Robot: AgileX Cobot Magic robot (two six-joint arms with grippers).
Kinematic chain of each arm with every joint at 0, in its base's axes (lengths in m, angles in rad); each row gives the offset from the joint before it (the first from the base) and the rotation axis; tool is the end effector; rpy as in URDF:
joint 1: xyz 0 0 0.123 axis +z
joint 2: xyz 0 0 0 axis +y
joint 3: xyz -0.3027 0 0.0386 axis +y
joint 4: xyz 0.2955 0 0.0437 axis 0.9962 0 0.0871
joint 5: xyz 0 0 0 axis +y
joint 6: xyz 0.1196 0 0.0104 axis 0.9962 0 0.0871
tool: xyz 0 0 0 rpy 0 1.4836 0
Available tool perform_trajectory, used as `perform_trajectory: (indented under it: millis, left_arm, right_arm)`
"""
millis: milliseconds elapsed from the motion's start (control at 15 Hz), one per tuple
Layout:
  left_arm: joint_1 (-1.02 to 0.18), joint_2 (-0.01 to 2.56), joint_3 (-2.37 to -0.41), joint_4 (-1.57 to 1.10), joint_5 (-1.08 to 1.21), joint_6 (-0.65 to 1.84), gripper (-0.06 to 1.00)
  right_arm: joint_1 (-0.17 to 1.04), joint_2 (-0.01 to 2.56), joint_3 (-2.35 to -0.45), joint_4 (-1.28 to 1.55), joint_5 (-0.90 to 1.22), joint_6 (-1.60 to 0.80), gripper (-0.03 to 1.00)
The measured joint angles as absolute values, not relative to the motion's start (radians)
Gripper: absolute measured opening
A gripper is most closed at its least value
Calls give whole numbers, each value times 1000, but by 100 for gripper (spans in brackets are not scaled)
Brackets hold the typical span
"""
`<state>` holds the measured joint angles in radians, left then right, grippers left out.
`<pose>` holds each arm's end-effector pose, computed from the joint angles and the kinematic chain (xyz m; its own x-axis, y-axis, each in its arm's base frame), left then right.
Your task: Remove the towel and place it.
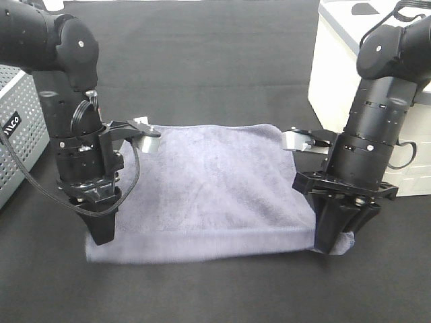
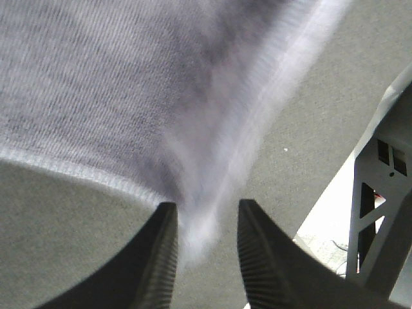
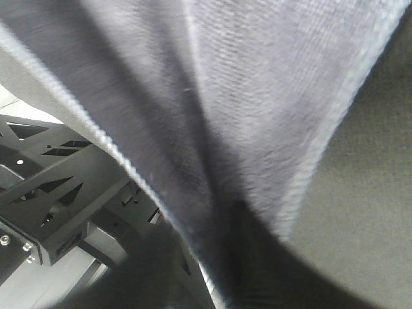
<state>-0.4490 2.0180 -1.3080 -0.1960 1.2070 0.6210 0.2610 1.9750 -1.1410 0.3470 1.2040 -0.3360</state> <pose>0.3407 -0.1884 0.1055 -0.5416 0.8319 0.1208 0.7851 0.5519 -0.2809 0.3239 0.1260 0.0901 -0.8571 -0.4307 0.2827 -0.3200 0.8751 0.3631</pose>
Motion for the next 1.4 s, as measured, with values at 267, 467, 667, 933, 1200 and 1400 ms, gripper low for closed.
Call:
perform_trajectory:
  millis: [267,467,667,933,1200,1400]
  left_arm:
    - [-449,2018,-1299,-164,1208,554,32]
    - [-449,2018,-1299,-120,1208,512,32]
    - [-449,2018,-1299,-112,1208,446,32]
    - [-449,2016,-1271,-103,1207,491,32]
    - [-469,2012,-1149,-81,1057,545,38]
    - [-543,2012,-1149,-65,884,545,39]
  right_arm:
    - [261,1975,-1141,352,1204,-306,65]
    - [261,1975,-1141,354,1204,-257,67]
    - [261,1933,-1141,354,1205,-217,67]
    - [261,1744,-1140,354,1207,-211,67]
    - [261,1473,-1140,354,1208,-187,67]
    - [261,1365,-1140,354,1209,-185,67]
